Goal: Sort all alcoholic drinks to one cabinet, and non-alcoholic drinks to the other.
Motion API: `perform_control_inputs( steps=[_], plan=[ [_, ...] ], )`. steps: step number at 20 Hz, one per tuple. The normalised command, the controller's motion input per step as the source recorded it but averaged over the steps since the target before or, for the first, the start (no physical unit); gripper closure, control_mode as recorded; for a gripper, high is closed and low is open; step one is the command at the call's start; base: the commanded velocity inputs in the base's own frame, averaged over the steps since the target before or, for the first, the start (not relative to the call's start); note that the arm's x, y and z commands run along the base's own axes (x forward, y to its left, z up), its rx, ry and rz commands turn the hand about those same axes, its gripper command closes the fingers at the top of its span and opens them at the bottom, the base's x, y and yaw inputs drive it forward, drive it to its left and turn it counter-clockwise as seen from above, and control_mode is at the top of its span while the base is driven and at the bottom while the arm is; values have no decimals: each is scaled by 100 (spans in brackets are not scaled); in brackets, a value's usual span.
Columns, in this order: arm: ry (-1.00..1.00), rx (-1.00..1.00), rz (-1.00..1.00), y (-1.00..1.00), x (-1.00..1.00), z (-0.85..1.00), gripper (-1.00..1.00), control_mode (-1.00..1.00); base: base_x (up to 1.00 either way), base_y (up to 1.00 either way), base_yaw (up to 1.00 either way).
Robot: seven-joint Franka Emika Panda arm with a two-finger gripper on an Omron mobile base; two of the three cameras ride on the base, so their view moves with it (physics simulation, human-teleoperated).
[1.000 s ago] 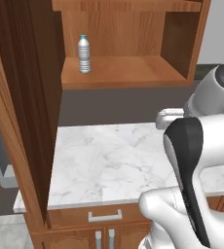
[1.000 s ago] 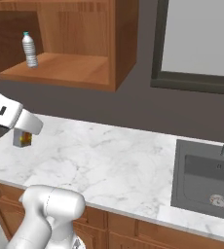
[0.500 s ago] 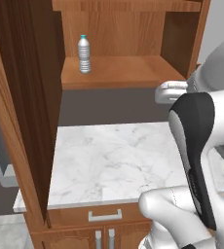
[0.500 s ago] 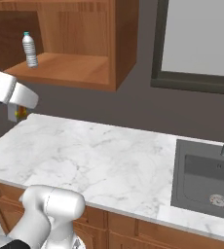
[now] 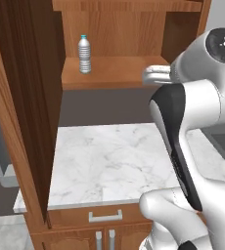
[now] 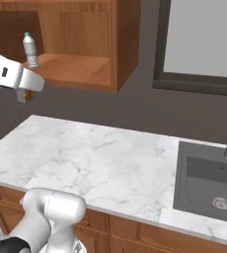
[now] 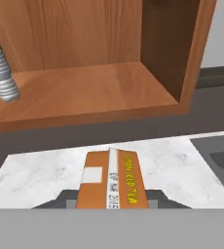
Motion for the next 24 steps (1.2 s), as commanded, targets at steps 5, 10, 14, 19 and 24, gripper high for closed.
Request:
perform_control_inputs(
  steps=[5,10,14,19,24],
  plan=[
    [-24,0,0,0,38,13,100,-100,0,0,0],
    [-21,0,0,0,32,15,100,-100,0,0,0],
    [-7,0,0,0,23,9,100,-100,0,0,0],
    [0,0,0,0,27,15,100,-100,0,0,0],
    [0,0,-1,0,33,24,100,-100,0,0,0]
  ],
)
